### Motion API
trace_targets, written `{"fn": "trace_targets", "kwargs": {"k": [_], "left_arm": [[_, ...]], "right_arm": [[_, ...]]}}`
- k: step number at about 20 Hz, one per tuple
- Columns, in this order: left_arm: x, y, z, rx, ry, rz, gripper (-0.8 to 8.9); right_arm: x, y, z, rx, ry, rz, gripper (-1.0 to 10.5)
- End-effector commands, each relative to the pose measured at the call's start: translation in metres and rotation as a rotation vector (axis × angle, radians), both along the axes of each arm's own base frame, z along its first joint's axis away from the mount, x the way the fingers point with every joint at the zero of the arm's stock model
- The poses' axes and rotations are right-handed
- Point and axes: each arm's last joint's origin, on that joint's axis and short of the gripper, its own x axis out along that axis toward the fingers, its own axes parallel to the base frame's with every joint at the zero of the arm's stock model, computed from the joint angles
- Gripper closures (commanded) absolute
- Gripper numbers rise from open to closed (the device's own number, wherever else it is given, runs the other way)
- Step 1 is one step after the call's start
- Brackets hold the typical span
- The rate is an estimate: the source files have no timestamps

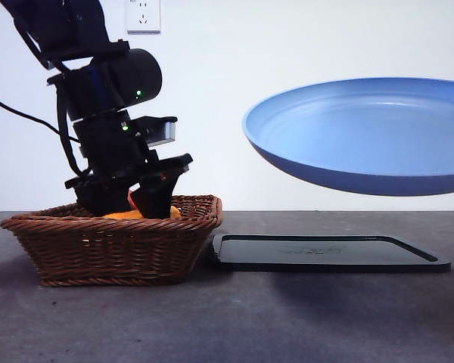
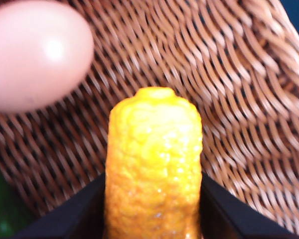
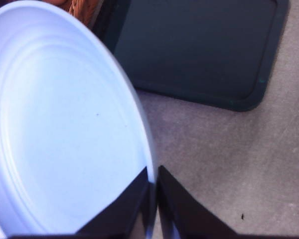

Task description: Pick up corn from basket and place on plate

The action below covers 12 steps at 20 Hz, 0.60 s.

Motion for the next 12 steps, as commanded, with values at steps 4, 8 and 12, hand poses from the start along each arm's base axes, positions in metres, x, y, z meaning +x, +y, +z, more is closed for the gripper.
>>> {"fn": "trace_targets", "kwargs": {"k": [4,8,12], "left_arm": [[0.007,-0.008,0.052,-0.044,-0.074,-0.014,6.22],[0.000,-0.010,0.105,-0.200,-0.146,-0.053,6.21],[-0.015,-0.026,0.125,-0.414,-0.122,-0.224,6.21]], "right_arm": [[0.016,0.003,-0.002,0.024,0.022,-0.024,9.4],[0.045,0.006,-0.017,0.049,0.066,-0.057,9.4],[0.075,0.013,-0.039,0.147,0.145,-0.045,9.4]]}}
